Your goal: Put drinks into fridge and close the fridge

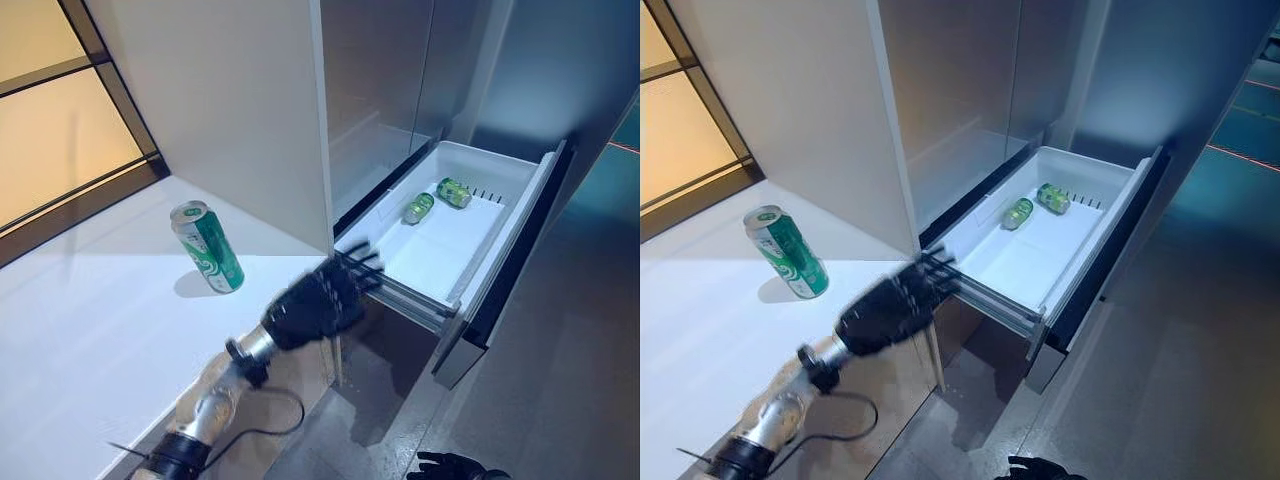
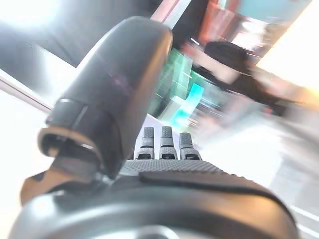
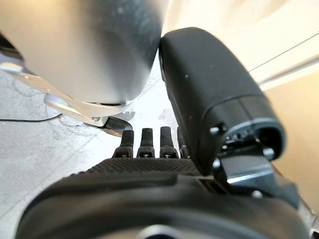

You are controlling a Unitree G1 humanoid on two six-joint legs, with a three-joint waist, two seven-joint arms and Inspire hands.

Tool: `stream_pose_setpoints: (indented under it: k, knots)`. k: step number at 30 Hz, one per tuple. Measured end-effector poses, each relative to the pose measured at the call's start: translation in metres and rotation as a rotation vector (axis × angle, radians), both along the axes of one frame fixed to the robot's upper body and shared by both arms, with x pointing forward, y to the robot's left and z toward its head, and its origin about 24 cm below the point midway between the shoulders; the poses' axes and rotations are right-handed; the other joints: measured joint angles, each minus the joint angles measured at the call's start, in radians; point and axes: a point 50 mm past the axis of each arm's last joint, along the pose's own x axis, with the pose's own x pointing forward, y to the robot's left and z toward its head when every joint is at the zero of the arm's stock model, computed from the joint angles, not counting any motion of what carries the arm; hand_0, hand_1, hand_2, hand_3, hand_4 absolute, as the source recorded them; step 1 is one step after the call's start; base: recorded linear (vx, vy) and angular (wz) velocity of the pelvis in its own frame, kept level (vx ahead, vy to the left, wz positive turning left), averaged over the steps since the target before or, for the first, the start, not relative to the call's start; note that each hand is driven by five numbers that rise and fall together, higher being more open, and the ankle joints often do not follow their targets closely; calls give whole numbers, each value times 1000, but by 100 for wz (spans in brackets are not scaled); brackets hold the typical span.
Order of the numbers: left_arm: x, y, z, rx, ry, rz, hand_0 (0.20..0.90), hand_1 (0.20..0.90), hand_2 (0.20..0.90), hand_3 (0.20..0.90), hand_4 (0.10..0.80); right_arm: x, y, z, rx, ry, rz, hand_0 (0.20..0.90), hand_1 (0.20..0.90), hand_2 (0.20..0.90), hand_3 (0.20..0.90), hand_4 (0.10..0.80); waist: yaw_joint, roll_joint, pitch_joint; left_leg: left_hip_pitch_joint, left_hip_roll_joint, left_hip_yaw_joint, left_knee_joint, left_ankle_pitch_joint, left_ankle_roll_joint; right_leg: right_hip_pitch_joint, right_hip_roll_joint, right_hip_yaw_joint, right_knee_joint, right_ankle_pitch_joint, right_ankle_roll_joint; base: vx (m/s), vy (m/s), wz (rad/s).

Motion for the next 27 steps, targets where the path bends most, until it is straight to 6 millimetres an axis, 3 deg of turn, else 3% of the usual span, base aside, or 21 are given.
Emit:
stream_pose_setpoints:
  k: [4,12,18,27]
  knots:
    - [1,14,40,-30,-178,186,900,900,900,900,800,-4,1,-1,-11,-9,-1,900,900,900,900,800,4,7,-5,12,0,-4,-3,0,0,15,0,-4,-1,-1,2,61,-5,4]
    - [8,64,64,191,-253,744,900,900,900,900,800,-15,4,-5,-39,32,27,900,900,900,900,800,32,14,-52,19,-1,-24,-4,0,-1,30,-1,-22,-6,-11,8,39,1,7]
    - [12,87,67,265,-219,932,900,900,900,900,800,-19,7,-7,-35,54,46,900,900,900,900,800,57,5,-78,19,-4,-29,-4,0,-1,32,-4,-26,-6,-8,4,7,0,2]
    - [25,120,40,404,-1,1077,900,900,900,900,800,-21,8,-8,-35,81,46,900,900,900,900,800,59,2,-88,19,-2,-29,-4,0,-1,36,-2,-26,-6,-8,3,0,0,0]
